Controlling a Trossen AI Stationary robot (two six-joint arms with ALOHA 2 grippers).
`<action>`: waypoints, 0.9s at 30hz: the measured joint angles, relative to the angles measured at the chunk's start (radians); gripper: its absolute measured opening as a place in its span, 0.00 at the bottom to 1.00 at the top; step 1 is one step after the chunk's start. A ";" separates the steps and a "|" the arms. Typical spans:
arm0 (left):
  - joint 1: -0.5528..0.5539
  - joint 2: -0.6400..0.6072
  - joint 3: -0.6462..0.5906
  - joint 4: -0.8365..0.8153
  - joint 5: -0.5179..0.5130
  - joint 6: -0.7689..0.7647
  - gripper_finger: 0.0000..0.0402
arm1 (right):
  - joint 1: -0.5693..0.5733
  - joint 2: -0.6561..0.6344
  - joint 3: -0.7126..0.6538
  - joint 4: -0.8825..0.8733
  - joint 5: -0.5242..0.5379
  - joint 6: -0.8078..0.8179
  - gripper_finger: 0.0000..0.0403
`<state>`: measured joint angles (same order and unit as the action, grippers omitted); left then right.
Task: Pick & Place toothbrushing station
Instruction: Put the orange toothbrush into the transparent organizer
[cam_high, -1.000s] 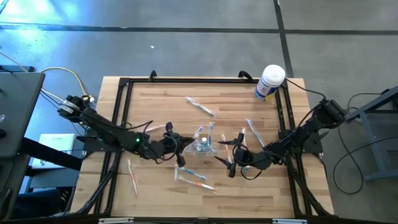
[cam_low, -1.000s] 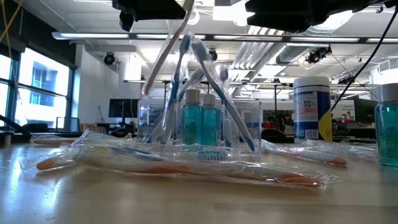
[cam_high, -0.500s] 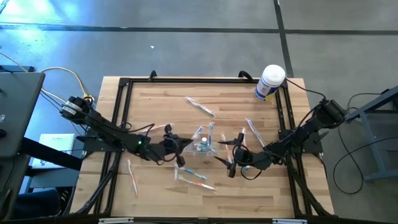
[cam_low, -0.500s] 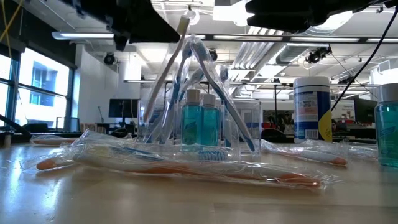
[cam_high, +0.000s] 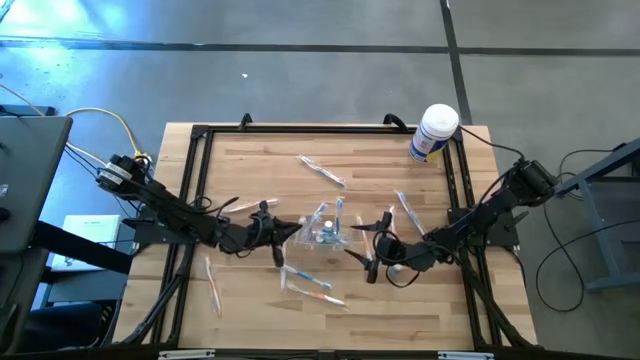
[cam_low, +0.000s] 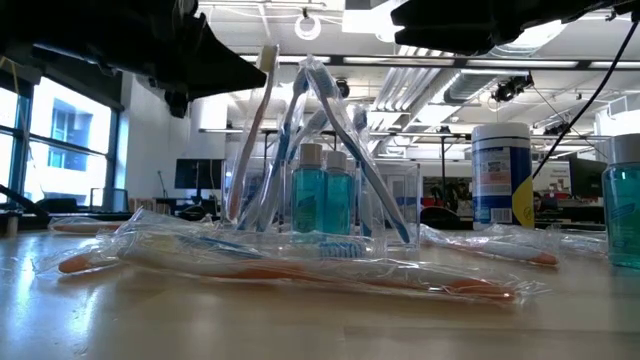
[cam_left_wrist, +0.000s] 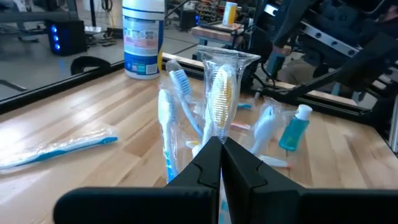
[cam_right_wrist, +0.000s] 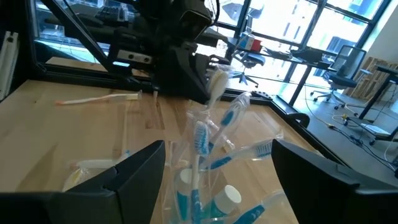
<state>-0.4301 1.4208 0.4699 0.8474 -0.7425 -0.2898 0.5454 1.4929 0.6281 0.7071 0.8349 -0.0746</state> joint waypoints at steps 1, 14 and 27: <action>0.004 0.000 -0.002 0.002 0.012 0.000 0.01 | -0.003 0.000 0.000 0.000 0.000 0.000 0.71; 0.051 0.000 -0.003 -0.006 0.170 -0.025 0.01 | -0.004 0.000 0.000 -0.002 0.000 0.004 0.71; 0.070 0.000 -0.003 -0.019 0.172 -0.104 0.01 | -0.004 0.000 0.000 -0.012 -0.001 0.004 0.71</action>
<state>-0.3599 1.4212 0.4671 0.8288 -0.5709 -0.3935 0.5411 1.4929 0.6281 0.6946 0.8343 -0.0706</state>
